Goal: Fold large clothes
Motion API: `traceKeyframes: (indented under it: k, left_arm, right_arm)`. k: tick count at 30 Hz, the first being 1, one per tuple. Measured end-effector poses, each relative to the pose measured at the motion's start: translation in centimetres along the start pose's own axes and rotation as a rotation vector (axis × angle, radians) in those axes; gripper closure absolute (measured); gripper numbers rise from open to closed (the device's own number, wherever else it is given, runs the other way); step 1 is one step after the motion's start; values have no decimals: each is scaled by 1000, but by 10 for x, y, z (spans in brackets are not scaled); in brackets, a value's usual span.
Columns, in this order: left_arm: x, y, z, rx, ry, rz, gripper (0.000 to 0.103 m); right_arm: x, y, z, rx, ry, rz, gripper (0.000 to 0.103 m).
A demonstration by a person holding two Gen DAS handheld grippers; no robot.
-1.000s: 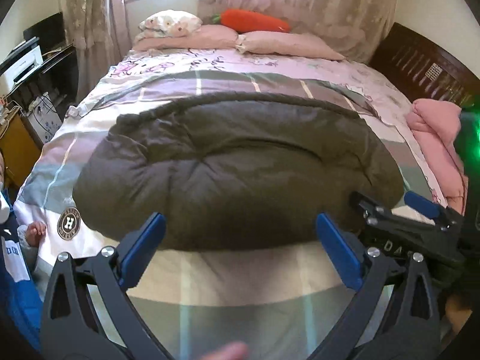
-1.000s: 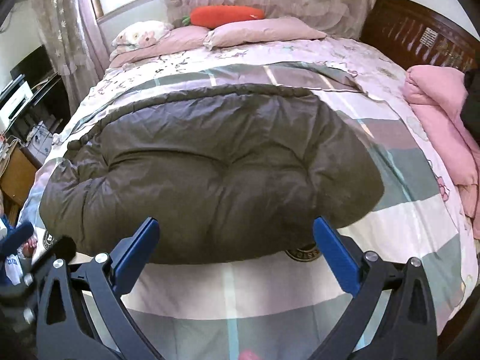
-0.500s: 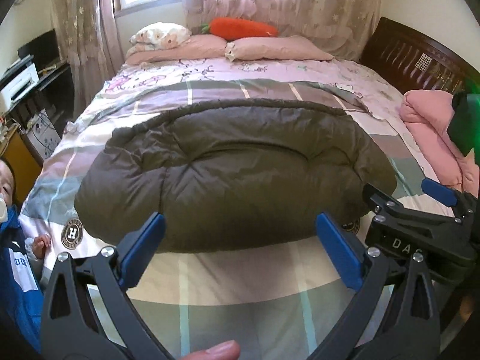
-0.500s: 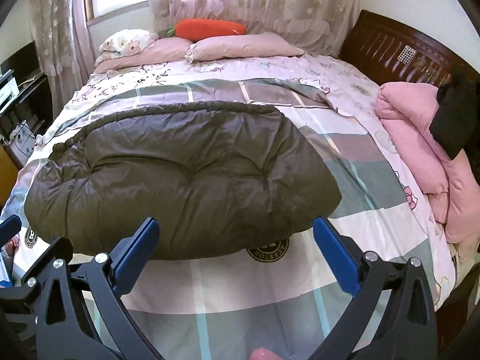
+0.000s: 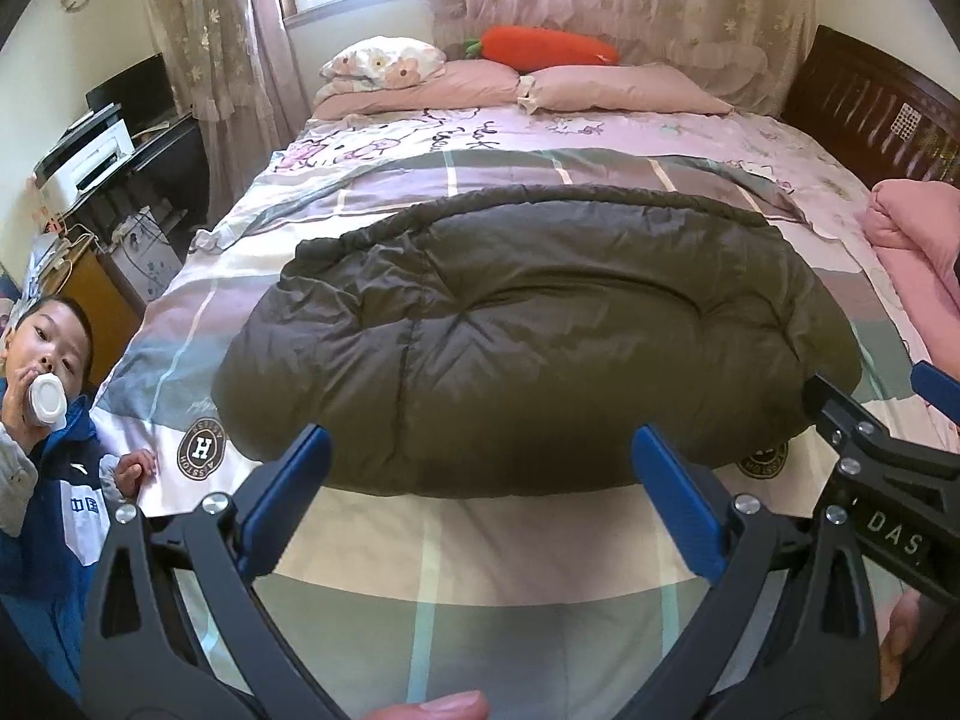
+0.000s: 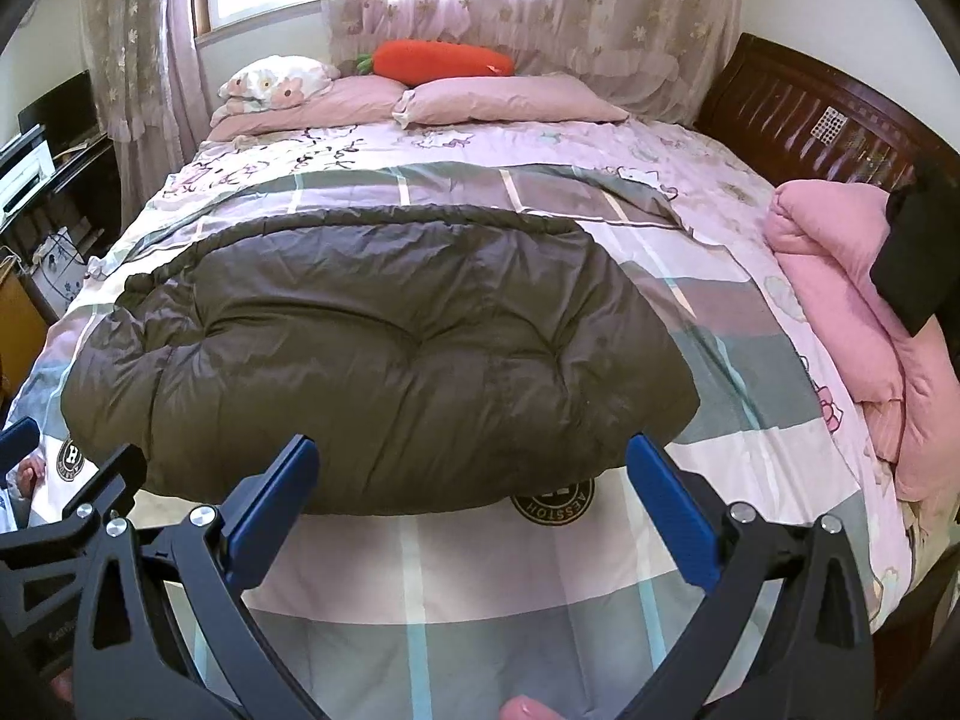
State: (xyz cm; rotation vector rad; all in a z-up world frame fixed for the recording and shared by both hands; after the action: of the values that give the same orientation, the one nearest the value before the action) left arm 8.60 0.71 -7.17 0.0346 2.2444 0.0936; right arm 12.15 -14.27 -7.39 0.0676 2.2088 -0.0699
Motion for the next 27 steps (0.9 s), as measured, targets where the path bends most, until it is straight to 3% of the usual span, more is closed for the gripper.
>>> traceKeyframes:
  k: [27]
  left_arm:
    - [3,2,1,13,11,-9,2]
  right_arm:
    - [4,-1,2,4,5,2,1]
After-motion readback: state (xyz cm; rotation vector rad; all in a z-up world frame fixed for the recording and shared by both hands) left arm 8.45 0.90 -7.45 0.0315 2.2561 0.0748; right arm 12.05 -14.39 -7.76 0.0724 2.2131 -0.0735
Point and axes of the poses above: each gripper's, at about its wrist camera, not at the fingertips, and z roughly the way its jaws point, y to its left, x to its underside, the point moved 5 cm from there along z, roughly the way its jaws point, and after that the axes turned 11 degrees about -y, right-handed, at the moved point
